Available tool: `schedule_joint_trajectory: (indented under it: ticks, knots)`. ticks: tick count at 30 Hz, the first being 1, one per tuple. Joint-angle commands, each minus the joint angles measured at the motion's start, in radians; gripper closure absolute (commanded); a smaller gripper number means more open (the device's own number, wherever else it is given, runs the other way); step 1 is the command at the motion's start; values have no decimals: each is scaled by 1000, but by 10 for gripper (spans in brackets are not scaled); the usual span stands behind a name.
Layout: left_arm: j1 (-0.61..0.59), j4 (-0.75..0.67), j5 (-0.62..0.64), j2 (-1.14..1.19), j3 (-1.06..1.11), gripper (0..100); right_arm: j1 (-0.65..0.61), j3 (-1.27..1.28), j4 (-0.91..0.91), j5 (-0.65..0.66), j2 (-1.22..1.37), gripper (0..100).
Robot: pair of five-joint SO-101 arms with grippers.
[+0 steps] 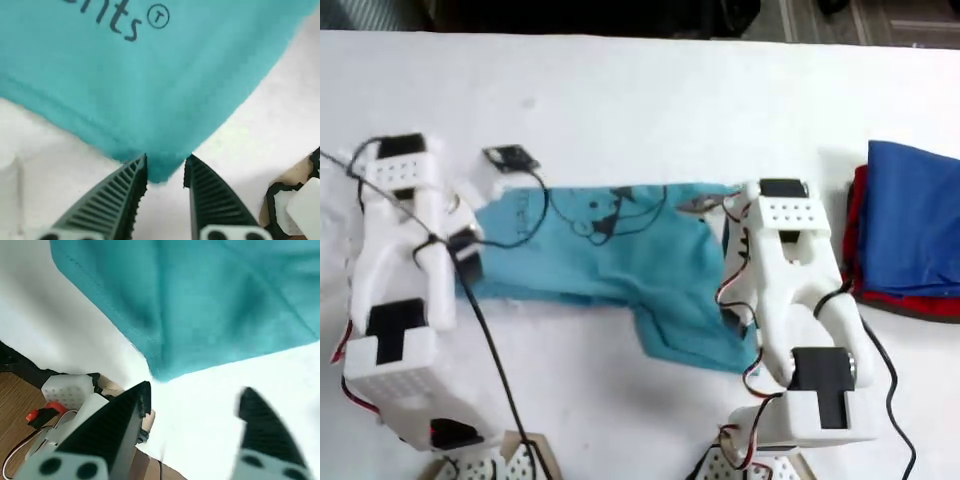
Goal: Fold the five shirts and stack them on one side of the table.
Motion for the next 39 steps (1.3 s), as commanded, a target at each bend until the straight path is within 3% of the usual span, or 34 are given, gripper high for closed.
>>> schedule_joint_trajectory:
  ticks: [1, 8, 13, 17, 19, 22, 28, 35, 39]
  knots:
    - [-42, 69, 9, -15, -137, 854, 4, -25, 18, 11, -85, 572]
    - [-97, 78, 17, -16, -296, 856, 2, -160, 13, 5, -193, 598]
    - [-94, 74, 212, -15, -402, 866, -8, -264, -42, -26, -170, 622]
    - [-73, 75, 319, -15, -486, 981, -47, -301, -203, -161, -59, 851]
    - [-64, 78, 345, -16, -499, 970, -58, -334, -311, -215, 12, 995]
    - [-64, 78, 410, -16, -502, 978, -58, -402, -441, -311, 125, 926]
    - [-70, 80, 479, -16, -497, 977, -48, -551, -618, -351, 389, 975]
    - [-70, 80, 476, -16, -505, 977, 5, -729, -608, -350, 607, 981]
    - [-51, 80, 480, -48, -494, 977, 19, -872, -386, -350, 556, 981]
